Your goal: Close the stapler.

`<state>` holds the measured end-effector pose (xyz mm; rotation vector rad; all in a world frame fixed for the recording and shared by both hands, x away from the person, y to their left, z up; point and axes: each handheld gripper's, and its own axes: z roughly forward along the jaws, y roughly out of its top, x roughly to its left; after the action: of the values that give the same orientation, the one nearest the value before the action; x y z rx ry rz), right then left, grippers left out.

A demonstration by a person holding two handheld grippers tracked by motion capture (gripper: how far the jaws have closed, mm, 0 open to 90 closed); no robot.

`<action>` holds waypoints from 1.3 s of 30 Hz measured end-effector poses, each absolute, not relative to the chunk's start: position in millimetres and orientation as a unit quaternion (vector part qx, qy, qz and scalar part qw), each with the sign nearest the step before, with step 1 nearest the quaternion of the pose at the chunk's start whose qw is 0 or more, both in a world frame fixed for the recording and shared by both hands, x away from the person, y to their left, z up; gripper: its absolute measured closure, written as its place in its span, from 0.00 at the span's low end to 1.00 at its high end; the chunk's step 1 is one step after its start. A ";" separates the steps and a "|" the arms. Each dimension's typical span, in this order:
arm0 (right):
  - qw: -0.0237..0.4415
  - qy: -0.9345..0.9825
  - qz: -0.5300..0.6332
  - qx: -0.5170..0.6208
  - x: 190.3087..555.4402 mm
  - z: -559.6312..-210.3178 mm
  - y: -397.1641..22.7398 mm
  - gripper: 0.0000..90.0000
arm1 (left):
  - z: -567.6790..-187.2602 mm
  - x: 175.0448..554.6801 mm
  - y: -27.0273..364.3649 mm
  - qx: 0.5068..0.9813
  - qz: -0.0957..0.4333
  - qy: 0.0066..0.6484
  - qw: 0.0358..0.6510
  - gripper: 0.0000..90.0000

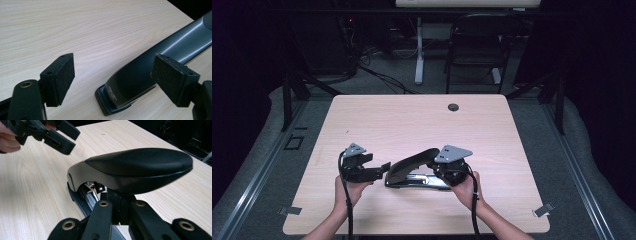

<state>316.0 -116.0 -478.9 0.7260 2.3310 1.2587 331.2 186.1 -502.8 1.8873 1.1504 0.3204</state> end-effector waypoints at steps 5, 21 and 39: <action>0.195 0.835 0.444 0.262 314.5 -483.6 -120.2 1.00 | -502.6 331.7 190.0 0.758 0.129 0.467 0.438 0.17; 0.187 0.844 0.420 0.275 309.4 -502.0 -136.3 1.00 | -507.1 333.9 196.3 0.759 0.126 0.476 0.426 0.17; 0.161 0.875 0.361 0.280 308.8 -531.4 -145.6 1.00 | -510.7 334.1 191.4 0.774 0.117 0.468 0.410 0.17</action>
<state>308.8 -145.6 -531.4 0.7982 2.4985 1.0296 334.1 191.4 -510.7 1.9488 1.1775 0.2935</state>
